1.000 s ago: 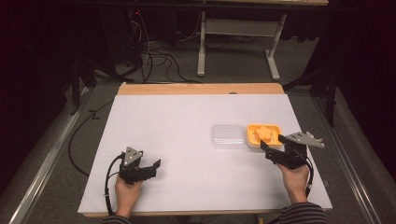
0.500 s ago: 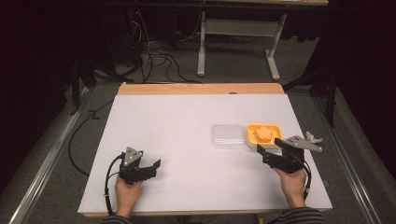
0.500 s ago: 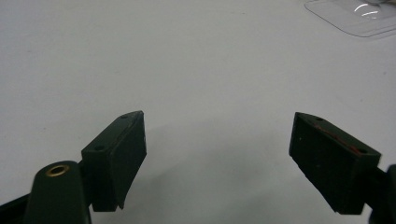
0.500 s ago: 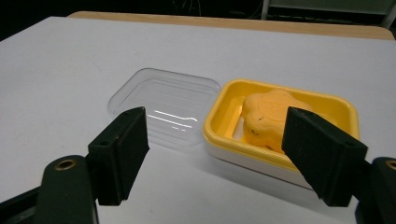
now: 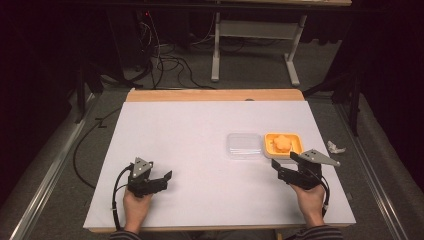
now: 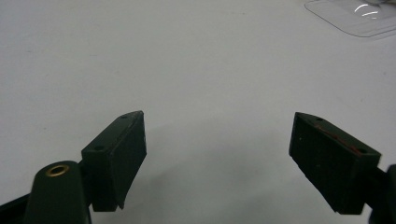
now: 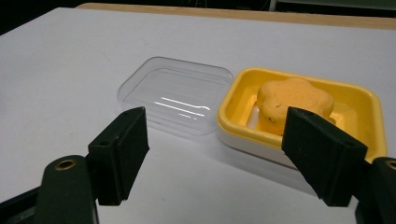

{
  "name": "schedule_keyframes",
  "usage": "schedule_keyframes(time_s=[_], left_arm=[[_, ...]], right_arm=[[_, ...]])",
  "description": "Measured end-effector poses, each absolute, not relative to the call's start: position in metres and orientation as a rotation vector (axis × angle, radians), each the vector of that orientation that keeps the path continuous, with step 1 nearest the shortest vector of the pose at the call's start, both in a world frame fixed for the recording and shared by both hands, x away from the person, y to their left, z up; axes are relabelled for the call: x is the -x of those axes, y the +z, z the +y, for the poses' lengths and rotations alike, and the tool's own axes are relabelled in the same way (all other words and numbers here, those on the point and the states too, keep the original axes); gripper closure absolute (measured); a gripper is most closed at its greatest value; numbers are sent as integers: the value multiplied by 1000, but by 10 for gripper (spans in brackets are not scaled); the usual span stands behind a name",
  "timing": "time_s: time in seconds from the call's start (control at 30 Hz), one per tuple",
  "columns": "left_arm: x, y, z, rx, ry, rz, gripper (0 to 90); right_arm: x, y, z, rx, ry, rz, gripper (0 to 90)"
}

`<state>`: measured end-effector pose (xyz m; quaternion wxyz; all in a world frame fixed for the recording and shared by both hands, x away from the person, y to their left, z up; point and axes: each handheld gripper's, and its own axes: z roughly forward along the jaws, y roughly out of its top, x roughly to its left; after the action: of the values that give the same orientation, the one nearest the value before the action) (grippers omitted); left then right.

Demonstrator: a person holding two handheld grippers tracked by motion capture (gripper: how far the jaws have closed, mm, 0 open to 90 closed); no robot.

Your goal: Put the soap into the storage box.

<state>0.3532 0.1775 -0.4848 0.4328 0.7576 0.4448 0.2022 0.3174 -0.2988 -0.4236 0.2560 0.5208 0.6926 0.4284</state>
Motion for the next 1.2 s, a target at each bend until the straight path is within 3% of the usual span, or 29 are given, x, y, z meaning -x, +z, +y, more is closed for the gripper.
schedule_keyframes(time_s=[1.2], left_arm=[[-353, -485, 178, -1886, 503, 1108, 192]], right_arm=[[-318, -452, -276, -1386, 1128, 1944, 233]])
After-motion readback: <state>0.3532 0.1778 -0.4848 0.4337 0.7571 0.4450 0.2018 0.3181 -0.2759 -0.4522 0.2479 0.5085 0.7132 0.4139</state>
